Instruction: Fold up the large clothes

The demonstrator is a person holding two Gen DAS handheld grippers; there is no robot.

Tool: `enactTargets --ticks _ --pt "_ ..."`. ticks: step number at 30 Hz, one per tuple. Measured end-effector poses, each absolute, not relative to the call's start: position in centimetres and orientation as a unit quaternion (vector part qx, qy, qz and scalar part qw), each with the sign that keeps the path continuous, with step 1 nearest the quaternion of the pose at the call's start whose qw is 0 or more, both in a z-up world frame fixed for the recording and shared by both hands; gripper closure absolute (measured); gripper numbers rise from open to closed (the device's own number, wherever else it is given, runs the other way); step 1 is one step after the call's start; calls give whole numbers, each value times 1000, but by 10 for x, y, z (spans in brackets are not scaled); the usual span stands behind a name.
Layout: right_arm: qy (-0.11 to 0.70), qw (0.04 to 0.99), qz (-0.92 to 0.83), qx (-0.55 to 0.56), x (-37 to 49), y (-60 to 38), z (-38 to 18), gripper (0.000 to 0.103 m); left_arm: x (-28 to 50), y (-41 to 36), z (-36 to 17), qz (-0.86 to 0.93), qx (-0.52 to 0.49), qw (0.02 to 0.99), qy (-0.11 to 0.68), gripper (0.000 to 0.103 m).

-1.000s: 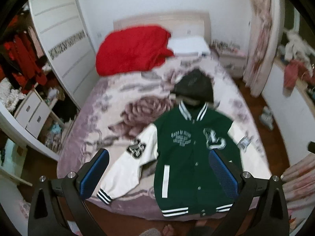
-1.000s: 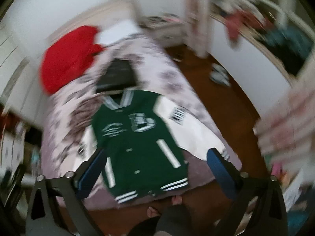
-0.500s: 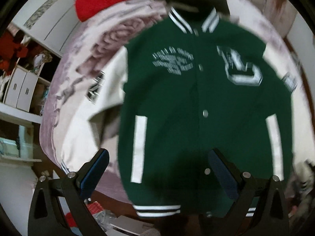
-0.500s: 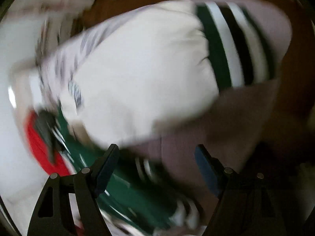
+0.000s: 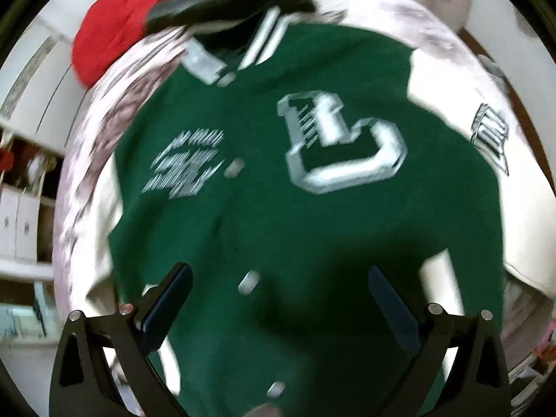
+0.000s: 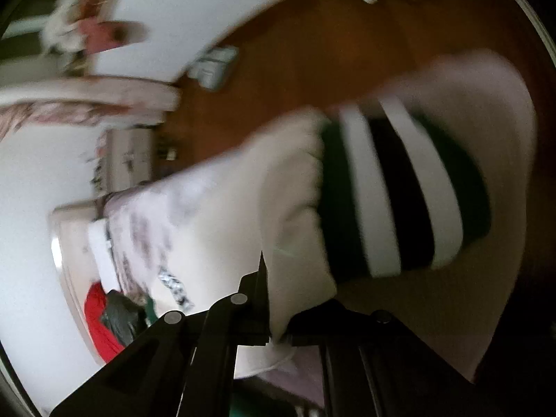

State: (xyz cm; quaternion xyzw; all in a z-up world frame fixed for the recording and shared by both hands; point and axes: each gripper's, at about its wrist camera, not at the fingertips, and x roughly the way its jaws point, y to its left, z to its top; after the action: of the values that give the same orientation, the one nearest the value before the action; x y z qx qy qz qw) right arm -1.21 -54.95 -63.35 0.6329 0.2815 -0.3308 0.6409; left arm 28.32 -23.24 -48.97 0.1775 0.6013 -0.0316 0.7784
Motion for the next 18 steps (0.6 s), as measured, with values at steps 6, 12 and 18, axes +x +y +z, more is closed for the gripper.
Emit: enactTargets --ticks 6,12,18 --pt "272 715 -322 558 59 -632 -583 99 347 -280 -517 -69 175 770 609 0" --pt "289 763 -295 498 179 -702 -537 99 402 -308 -580 -46 221 751 620 0" --pt "301 803 -213 468 262 -672 -472 99 416 -301 -603 -36 179 751 635 0"
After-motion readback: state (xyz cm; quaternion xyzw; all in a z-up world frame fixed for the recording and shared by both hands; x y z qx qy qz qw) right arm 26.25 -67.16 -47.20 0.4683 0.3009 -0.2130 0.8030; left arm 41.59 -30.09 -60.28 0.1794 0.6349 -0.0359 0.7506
